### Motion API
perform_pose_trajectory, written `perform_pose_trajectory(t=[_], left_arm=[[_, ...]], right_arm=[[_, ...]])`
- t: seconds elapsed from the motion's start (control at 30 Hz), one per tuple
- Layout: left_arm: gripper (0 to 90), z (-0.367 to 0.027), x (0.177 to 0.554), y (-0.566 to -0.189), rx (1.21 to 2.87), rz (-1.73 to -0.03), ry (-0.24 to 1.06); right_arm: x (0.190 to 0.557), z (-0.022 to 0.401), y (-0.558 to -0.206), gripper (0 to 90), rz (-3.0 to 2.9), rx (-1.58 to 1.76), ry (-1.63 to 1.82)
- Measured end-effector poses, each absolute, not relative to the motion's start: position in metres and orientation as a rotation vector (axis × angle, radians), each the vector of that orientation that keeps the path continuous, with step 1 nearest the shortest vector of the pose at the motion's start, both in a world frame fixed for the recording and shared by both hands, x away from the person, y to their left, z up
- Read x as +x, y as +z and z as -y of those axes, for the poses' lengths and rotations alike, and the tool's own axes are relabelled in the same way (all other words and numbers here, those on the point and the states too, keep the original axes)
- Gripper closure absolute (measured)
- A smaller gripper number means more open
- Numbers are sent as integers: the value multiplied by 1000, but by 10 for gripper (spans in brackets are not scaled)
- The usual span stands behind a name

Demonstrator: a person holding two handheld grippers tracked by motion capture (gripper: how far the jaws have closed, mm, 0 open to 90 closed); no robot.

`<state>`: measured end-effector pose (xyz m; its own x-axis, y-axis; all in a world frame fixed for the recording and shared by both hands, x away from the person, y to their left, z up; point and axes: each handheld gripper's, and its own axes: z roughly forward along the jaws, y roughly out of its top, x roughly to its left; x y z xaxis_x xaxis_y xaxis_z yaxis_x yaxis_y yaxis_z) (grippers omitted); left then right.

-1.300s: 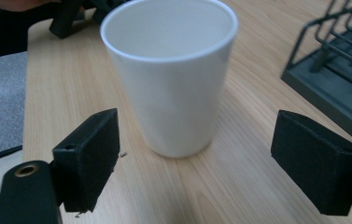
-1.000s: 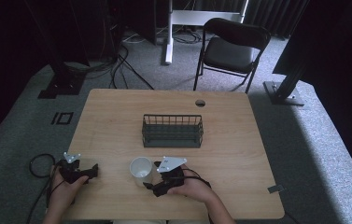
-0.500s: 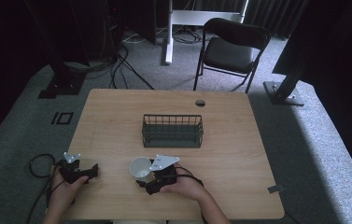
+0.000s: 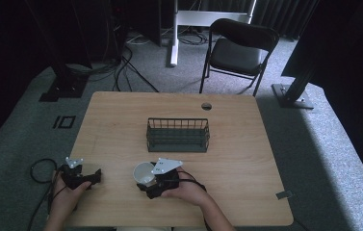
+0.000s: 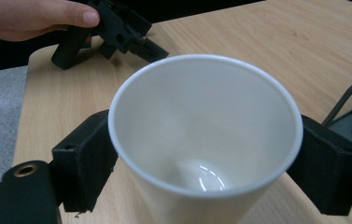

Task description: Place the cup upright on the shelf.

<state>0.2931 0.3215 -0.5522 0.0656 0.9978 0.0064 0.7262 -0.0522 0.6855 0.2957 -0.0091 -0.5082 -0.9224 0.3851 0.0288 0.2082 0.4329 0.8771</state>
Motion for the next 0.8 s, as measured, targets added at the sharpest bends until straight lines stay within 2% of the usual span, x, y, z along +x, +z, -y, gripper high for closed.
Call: perform_pose_trajectory(t=[0.1,0.13,0.33,0.8], left_arm=[[1,-322,293,-552,1833,-1712,686],[1,-322,293,-552,1833,-1712,686],[1,-322,293,-552,1834,-1713,686],[1,-321,293,-552,1832,-1713,686]], right_arm=[[296,6,-509,156,-2502,532,1503],[296,6,-509,188,-2496,528,1497],[296,5,-506,193,-2483,515,1491],[303,11,-470,195,-2429,538,1541]])
